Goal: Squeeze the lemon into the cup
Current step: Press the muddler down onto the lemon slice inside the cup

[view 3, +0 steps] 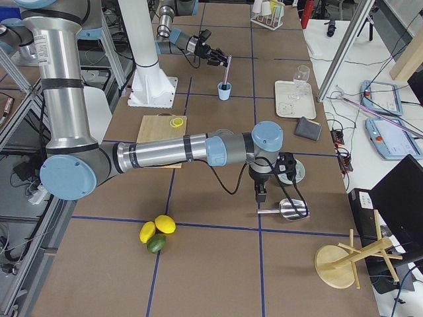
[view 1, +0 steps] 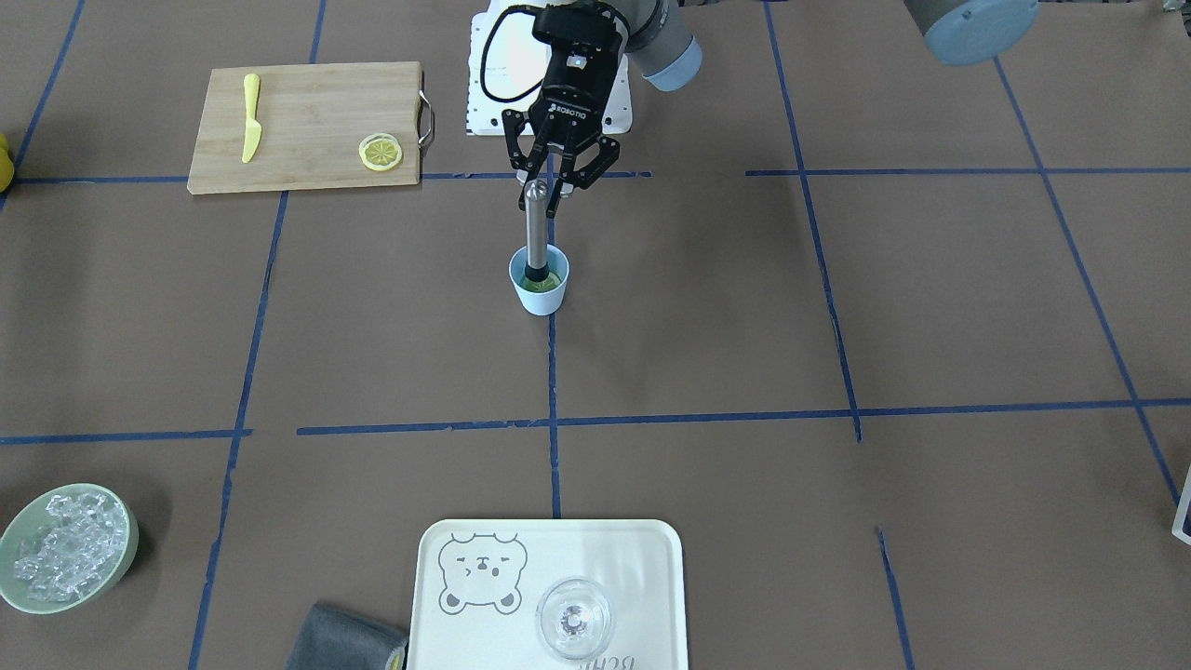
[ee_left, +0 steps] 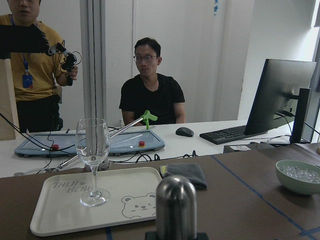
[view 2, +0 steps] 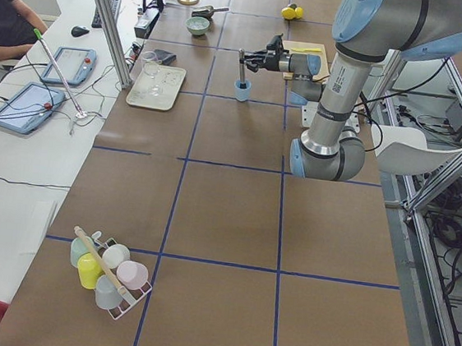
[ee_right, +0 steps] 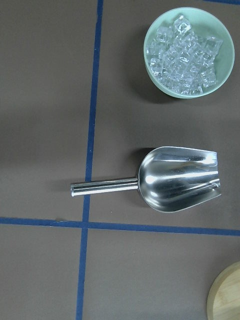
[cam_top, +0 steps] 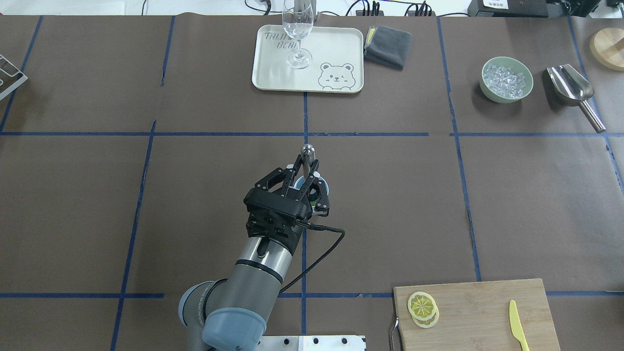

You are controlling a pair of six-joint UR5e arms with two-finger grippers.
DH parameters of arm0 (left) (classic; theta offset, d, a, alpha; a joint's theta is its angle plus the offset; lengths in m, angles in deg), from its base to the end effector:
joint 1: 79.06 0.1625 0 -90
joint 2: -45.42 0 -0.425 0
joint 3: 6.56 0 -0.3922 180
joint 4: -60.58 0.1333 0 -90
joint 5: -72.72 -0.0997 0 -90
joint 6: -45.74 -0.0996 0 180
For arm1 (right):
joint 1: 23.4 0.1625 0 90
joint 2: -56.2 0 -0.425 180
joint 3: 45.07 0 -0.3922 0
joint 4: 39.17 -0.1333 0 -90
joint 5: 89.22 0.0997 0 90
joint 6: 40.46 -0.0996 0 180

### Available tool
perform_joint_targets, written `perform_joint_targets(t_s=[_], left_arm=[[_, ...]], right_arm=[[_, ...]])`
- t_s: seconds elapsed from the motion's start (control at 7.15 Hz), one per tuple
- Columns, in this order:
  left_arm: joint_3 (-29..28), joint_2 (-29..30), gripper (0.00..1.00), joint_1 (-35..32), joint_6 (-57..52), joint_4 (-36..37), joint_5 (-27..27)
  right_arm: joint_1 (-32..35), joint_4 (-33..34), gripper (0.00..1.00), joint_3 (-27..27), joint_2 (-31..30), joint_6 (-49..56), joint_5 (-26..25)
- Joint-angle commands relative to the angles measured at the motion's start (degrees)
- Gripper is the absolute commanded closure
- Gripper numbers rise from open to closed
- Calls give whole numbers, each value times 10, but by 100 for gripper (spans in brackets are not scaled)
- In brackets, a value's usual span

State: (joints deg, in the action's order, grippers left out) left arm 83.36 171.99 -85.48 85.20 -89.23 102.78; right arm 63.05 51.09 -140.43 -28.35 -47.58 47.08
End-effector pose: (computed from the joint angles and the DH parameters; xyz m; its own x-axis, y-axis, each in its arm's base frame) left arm 0.5788 -0.2860 0.1660 0.6340 0.3178 -0.7050 0.6631 0.2457 0.7070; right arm 0.0280 -0.5390 0.5614 0.6837 -0.0519 0.7280 -0.0240 0.9953 0.0936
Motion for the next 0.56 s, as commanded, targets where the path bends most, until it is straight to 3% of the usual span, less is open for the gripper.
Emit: perform_joint_targets(t_s=[0.0,0.42], left_arm=[[-29,0,100,0,0,-32,0],[2,1,100,-1,-26,-33,21]], right_arm=[[0,1,0,0,0,0,0],[0,1,0,0,3,1,0]])
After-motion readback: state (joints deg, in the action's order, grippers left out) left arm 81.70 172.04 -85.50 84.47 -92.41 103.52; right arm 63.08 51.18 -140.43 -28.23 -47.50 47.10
